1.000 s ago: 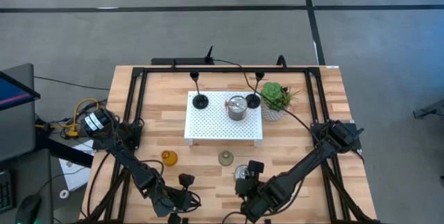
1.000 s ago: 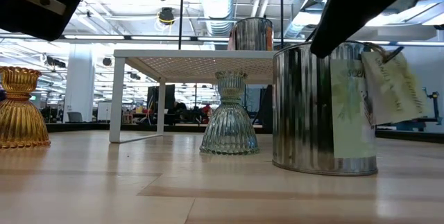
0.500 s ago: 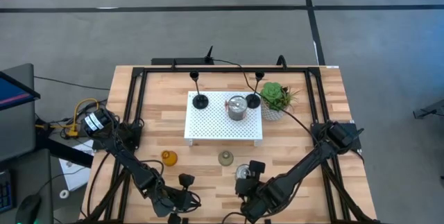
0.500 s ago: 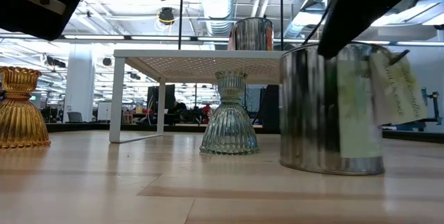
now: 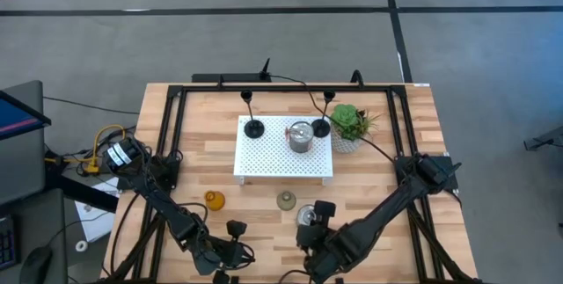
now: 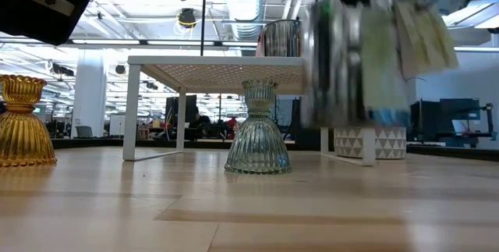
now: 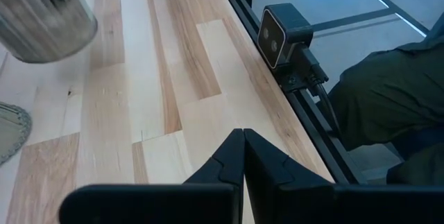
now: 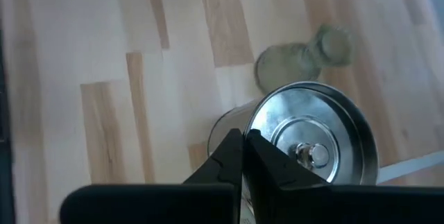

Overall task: Pick & Place candle stick holders
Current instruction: Put the green scented candle on the shelf

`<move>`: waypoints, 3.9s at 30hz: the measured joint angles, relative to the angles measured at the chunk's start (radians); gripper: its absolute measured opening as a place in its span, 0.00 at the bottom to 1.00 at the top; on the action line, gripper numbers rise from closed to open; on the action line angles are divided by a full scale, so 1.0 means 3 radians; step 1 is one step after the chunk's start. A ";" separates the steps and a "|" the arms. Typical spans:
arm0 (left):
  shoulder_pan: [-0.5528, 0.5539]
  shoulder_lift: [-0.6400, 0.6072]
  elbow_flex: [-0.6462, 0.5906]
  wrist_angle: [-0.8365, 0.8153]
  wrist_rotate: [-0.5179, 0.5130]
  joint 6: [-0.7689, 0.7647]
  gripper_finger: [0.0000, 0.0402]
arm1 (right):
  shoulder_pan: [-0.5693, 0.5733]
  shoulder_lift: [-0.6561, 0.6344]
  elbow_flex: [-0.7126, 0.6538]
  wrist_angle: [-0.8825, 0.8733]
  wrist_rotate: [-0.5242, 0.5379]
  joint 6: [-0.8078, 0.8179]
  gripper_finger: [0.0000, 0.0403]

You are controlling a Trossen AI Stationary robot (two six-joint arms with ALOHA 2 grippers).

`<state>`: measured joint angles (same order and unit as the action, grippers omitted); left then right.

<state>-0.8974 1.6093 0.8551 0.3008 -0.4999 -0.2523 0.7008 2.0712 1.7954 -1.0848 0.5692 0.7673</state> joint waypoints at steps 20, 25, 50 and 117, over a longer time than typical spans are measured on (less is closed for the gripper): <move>0.0000 0.0000 -0.0001 0.0001 0.0000 -0.0075 0.01 | -0.0613 -0.0019 0.1489 -0.0451 -0.0254 -0.1519 0.00; 0.0000 0.0000 -0.0001 0.0001 0.0058 -0.0075 0.01 | -0.0971 -0.0020 0.1640 -0.0333 -0.0408 -0.2008 0.00; -0.0001 0.0000 -0.0001 0.0001 0.0080 -0.0149 0.01 | -0.2045 0.0095 0.1672 -0.0068 -0.1277 -0.2768 0.00; -0.0019 0.0000 -0.0001 0.0039 0.0079 -0.0150 0.01 | -0.2302 0.0082 0.1623 -0.0289 -0.1560 -0.2617 0.19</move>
<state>-0.9031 1.6093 0.8547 0.3126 -0.4763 -0.2974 0.0101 2.0958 2.2823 -1.1716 0.1013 -0.0177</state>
